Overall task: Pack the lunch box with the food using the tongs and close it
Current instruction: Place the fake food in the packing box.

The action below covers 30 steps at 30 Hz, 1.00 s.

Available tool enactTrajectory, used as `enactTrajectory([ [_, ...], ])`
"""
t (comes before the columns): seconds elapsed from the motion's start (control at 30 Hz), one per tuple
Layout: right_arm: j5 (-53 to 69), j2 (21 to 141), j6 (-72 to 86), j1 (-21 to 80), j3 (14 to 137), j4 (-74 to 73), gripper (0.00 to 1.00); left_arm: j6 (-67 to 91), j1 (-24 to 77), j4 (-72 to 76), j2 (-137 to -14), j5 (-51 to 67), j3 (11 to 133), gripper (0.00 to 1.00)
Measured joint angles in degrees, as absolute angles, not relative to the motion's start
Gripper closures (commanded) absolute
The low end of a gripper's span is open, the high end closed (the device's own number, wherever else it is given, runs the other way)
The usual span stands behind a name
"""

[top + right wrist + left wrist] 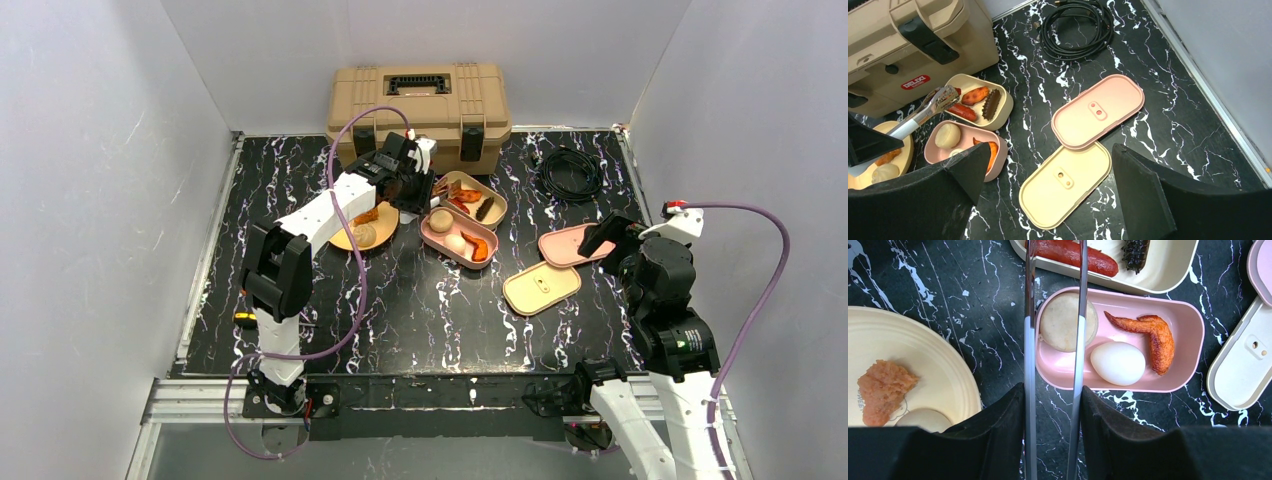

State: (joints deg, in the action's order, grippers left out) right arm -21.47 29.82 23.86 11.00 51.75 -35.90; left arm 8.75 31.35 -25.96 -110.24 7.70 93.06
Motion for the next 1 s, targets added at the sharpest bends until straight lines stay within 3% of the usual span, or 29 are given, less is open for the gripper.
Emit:
enactTrajectory([
  [0.53, -20.84, 29.82, 23.86, 11.0, 51.75, -35.9, 0.0, 8.58, 31.38, -25.91, -110.24, 6.79, 93.08, 0.59],
  [1.0, -20.88, 29.71, 23.86, 11.0, 51.75, -35.92, 0.0, 8.54, 31.38, -25.78, -107.77, 4.8, 92.25, 0.63],
])
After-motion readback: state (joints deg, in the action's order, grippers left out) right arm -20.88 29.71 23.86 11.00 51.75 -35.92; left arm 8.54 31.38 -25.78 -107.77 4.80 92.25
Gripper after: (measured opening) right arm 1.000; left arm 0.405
